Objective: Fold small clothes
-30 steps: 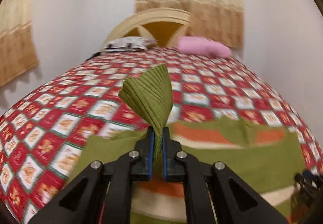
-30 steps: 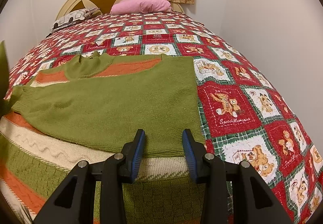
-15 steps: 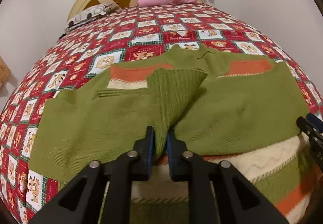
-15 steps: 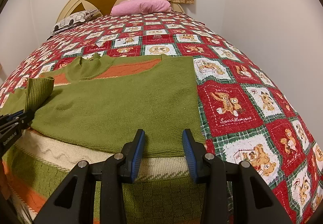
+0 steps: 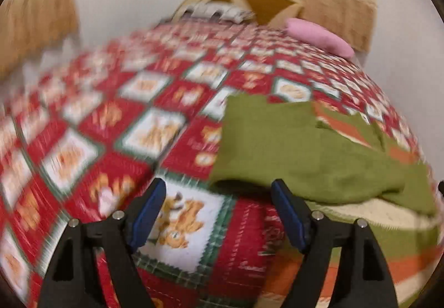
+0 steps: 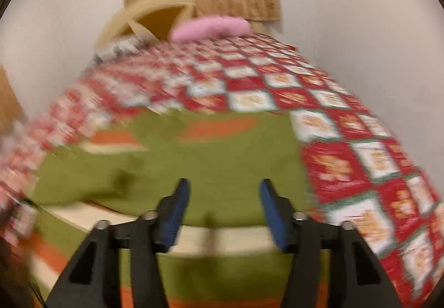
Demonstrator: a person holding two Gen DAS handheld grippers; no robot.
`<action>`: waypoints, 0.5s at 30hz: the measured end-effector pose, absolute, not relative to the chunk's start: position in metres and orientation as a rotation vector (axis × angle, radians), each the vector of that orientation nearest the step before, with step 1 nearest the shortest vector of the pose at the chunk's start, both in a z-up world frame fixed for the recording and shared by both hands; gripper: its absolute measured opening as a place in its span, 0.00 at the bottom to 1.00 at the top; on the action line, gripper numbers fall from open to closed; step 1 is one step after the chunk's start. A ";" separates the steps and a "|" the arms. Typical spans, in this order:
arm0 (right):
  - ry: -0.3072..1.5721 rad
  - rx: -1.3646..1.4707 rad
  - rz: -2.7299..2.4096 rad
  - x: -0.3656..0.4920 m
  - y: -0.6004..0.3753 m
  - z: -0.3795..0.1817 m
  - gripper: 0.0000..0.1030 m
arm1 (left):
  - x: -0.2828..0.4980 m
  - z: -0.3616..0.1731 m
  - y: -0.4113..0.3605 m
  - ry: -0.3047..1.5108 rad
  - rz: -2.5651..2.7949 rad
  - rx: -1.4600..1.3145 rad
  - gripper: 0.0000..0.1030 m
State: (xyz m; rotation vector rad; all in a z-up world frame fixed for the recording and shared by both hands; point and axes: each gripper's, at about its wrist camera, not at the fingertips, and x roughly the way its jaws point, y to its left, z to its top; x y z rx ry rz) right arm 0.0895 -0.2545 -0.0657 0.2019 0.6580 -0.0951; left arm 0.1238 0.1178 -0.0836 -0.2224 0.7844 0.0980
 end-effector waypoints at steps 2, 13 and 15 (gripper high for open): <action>0.686 0.243 0.005 0.105 -0.231 -0.063 0.70 | 0.131 -0.098 0.124 0.844 0.090 -0.295 0.78; 0.857 0.007 0.040 0.183 -0.130 -0.115 0.26 | 0.136 -0.103 0.115 0.876 0.081 -0.232 0.94; 0.842 -0.035 0.035 0.182 -0.124 -0.108 0.05 | 0.139 -0.103 0.115 0.881 0.084 -0.221 0.94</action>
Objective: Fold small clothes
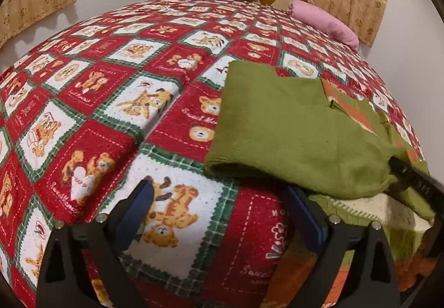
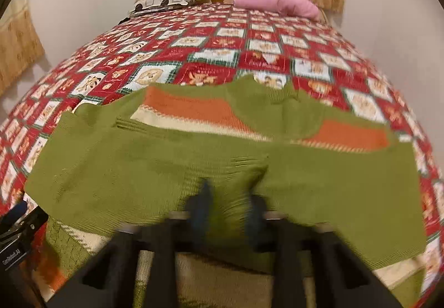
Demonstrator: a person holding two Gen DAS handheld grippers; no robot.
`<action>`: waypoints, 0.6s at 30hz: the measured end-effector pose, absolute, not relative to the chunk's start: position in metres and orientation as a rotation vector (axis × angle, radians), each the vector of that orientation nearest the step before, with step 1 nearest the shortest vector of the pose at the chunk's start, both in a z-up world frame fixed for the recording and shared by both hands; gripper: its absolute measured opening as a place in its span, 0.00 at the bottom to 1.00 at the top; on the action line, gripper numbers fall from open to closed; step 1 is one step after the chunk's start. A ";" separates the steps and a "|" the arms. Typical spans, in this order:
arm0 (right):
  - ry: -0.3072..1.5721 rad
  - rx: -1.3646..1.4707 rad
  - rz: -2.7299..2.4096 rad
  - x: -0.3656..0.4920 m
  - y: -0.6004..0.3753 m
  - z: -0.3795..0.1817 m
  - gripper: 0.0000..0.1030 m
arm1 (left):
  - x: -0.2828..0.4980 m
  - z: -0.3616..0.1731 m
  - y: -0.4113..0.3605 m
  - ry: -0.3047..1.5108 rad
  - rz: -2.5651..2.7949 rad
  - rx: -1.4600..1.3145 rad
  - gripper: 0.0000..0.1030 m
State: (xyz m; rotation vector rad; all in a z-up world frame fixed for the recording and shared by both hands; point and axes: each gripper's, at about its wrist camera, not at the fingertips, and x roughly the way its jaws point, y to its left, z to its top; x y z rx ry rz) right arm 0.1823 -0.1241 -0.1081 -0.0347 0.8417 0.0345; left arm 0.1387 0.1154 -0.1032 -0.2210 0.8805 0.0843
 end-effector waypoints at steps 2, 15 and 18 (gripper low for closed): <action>0.805 -0.042 0.050 0.182 -0.123 -0.093 0.05 | 0.140 -0.103 0.116 0.884 0.088 -0.214 0.95; 0.490 -0.096 -0.045 0.136 -0.175 0.031 0.05 | 0.143 -0.105 0.114 0.894 0.105 -0.191 0.95; 0.528 -0.098 -0.125 0.132 -0.210 0.013 0.05 | 0.144 -0.106 0.114 0.897 0.111 -0.183 0.95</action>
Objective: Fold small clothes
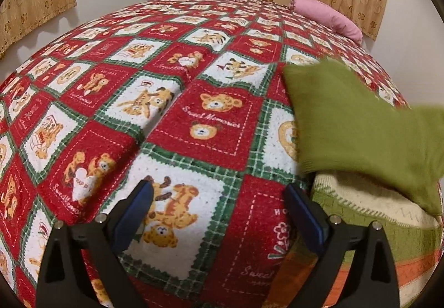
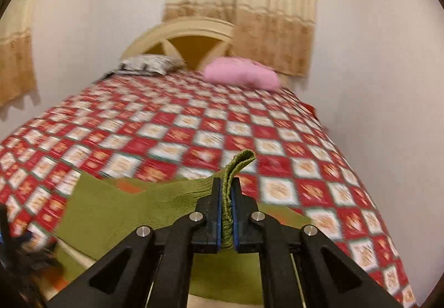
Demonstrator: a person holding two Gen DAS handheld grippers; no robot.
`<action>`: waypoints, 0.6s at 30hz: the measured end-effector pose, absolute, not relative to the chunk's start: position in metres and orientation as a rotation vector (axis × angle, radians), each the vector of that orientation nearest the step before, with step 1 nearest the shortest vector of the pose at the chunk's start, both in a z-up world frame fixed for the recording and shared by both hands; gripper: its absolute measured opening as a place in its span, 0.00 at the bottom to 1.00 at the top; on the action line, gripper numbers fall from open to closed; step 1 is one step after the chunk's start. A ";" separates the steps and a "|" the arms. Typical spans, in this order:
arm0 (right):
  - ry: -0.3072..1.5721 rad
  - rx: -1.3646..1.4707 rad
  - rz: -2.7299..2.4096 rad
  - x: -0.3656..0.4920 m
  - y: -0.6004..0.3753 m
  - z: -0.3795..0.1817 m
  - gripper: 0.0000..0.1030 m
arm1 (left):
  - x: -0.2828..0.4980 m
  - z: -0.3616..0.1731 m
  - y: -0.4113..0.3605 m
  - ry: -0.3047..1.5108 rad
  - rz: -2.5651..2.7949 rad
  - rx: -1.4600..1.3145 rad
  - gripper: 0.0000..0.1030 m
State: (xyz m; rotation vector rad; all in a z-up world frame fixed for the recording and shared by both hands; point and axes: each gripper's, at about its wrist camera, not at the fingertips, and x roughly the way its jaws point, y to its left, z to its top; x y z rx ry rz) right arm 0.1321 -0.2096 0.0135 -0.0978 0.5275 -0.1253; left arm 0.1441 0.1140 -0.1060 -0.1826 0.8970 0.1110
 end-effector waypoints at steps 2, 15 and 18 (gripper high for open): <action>0.574 -0.089 -0.175 0.134 -0.233 -0.009 0.05 | 0.144 -0.106 0.113 0.899 0.116 -0.174 0.95; 0.757 0.126 -0.487 0.109 -0.331 -0.080 0.16 | 0.144 -0.106 0.112 0.901 0.119 -0.169 0.96; 0.716 0.144 -0.382 0.099 -0.322 -0.060 0.17 | 0.141 -0.101 0.113 0.892 0.116 -0.173 0.94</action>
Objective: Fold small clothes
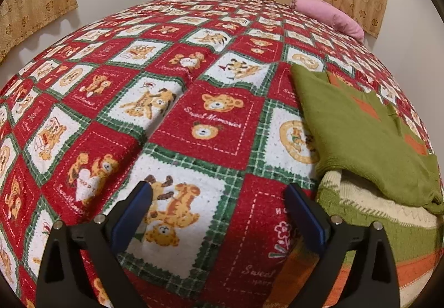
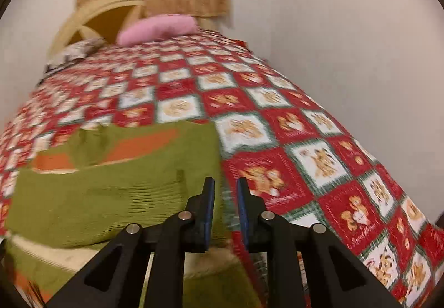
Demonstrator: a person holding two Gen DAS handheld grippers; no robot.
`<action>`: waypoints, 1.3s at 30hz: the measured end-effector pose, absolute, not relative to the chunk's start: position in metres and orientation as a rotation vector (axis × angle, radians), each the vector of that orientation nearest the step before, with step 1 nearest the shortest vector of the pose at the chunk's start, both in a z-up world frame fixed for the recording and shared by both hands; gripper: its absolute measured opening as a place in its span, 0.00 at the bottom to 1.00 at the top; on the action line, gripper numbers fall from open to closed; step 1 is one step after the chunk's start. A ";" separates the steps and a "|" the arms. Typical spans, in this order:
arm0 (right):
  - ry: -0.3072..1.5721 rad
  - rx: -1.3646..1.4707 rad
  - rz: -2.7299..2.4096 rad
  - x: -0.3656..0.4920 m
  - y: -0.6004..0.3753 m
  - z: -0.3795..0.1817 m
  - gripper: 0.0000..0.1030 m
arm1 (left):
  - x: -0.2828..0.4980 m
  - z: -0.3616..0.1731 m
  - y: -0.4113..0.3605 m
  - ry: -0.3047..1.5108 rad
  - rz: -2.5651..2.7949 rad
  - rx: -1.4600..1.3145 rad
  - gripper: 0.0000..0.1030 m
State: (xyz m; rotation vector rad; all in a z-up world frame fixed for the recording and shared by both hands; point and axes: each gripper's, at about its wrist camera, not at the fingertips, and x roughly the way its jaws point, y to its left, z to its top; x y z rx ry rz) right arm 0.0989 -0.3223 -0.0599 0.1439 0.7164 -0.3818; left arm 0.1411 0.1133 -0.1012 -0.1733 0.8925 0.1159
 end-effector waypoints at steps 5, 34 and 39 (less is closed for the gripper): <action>0.756 0.049 -0.220 0.112 -0.281 -0.066 0.25 | 0.126 -0.067 0.095 0.776 0.057 -0.185 0.90; 0.696 0.045 -0.175 -0.109 -0.316 -0.031 0.60 | 0.004 -0.052 0.135 0.731 -0.224 -0.006 0.95; 0.779 0.110 -0.147 -0.182 -0.318 -0.057 0.60 | -0.035 -0.068 0.141 0.788 -0.254 -0.004 0.95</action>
